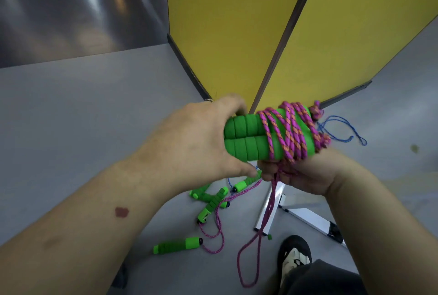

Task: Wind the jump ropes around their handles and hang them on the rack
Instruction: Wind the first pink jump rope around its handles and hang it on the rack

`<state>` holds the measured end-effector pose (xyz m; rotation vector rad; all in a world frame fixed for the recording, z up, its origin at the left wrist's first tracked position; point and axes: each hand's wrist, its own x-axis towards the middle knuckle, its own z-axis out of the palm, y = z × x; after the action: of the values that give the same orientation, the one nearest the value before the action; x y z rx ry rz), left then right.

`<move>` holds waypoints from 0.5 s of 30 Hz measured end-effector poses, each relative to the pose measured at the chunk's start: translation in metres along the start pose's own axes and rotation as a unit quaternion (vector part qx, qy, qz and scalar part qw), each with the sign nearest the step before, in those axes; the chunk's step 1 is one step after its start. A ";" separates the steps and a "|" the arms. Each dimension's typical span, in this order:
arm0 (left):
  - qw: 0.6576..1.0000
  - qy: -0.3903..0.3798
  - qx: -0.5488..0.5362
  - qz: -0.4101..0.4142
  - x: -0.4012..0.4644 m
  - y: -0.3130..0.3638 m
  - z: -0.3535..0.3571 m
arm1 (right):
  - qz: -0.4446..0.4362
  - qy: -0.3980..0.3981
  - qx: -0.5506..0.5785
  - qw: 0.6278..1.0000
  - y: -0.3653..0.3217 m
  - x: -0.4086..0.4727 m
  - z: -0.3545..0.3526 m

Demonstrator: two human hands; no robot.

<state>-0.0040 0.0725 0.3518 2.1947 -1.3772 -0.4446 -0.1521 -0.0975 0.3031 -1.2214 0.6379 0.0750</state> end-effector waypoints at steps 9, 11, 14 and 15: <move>0.987 0.118 0.066 -0.082 0.010 -0.013 0.010 | 0.010 0.028 -0.369 0.929 -0.025 -0.026 0.037; 0.985 0.118 0.083 -0.090 0.010 -0.015 0.011 | -0.012 0.035 -0.437 0.899 -0.034 -0.033 0.041; 0.983 0.113 0.111 -0.091 0.012 -0.016 0.012 | -0.062 0.051 -0.463 0.883 -0.047 -0.042 0.047; 0.983 0.109 0.116 -0.091 0.012 -0.017 0.013 | -0.076 0.058 -0.453 0.886 -0.050 -0.045 0.049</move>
<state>0.0065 0.0646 0.3315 2.4861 -1.1649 -0.1048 -0.1494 -0.0599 0.3771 -2.1946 0.6221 0.1826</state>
